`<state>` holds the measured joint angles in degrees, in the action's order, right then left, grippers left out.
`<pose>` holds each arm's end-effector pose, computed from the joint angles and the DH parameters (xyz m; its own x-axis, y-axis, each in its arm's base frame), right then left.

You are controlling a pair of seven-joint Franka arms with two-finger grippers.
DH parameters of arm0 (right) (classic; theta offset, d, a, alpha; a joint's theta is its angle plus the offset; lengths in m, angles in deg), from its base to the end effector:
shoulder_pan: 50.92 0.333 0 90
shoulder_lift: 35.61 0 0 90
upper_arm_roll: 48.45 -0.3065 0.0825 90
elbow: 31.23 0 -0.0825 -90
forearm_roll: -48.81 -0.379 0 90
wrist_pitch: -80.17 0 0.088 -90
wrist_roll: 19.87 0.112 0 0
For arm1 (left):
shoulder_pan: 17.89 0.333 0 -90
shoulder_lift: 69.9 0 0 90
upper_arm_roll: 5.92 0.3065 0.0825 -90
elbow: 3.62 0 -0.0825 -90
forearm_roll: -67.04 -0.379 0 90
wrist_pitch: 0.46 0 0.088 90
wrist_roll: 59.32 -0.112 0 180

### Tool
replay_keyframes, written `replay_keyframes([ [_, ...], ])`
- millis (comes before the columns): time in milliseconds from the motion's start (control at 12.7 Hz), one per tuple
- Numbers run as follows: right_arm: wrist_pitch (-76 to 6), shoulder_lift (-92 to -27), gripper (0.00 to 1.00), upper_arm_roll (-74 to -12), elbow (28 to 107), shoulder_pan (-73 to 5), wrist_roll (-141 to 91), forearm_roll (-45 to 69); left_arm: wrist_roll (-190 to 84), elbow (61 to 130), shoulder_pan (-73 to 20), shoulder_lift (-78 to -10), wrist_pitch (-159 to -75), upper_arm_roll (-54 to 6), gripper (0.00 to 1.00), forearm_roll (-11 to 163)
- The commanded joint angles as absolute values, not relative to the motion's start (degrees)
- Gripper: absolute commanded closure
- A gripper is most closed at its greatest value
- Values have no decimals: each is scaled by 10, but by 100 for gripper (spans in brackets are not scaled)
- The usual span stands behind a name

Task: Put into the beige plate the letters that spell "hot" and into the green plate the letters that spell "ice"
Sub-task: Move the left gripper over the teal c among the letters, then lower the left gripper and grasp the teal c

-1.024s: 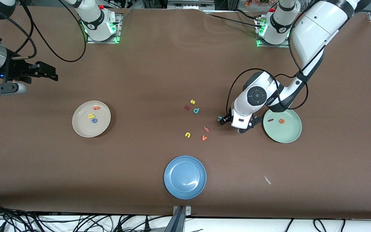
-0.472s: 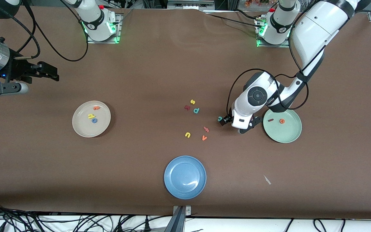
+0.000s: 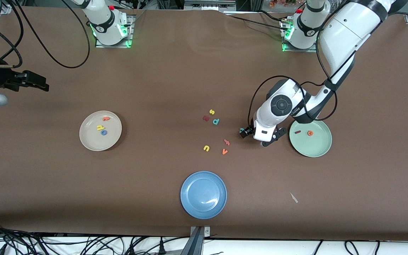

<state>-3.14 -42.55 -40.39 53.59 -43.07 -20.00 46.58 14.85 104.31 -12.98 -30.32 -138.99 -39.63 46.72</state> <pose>0.5706 0.0073 0.5750 0.9893 0.0017 -0.1457 -0.0016 -0.9998 -0.0223 0.5516 -0.2852 0.1806 0.8064 0.5774 -0.1281 0.5857 -0.8096 0.0379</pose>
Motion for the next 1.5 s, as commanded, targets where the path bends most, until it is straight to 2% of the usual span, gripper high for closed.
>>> replay_keyframes([
  [0, -33, -431, 0, -405, 516, -432, -194, 477, 192, 1039, -152, -296, -1414, -381, 6, 446],
  [315, -33, -431, 0, -387, 491, -432, -198, 473, 233, 1039, -177, -287, -1429, -377, 6, 447],
  [472, -28, -432, 0, -389, 491, -428, -198, 478, 242, 1039, -214, -284, -1434, -342, 11, 446],
  [630, -26, -432, 0, -390, 491, -427, -197, 485, 245, 1038, -242, -284, -1435, -313, 23, 448],
  [709, -26, -432, 0, -390, 491, -426, -197, 483, 246, 1033, -242, -284, -1434, -313, 35, 448],
  [945, -23, -431, 0, -402, 491, -418, -197, 485, 246, 1031, -239, -285, -1434, -313, 82, 449],
  [1102, -22, -431, 0, -412, 491, -403, -196, 491, 240, 1031, -236, -288, -1432, -313, 100, 447],
  [1260, -22, -432, 0, -410, 491, -404, -200, 487, 237, 1031, -227, -302, -1424, -315, 100, 446],
  [1417, -23, -434, 0, -410, 492, -405, -200, 483, 207, 1029, -208, -329, -1379, -327, 100, 456],
])
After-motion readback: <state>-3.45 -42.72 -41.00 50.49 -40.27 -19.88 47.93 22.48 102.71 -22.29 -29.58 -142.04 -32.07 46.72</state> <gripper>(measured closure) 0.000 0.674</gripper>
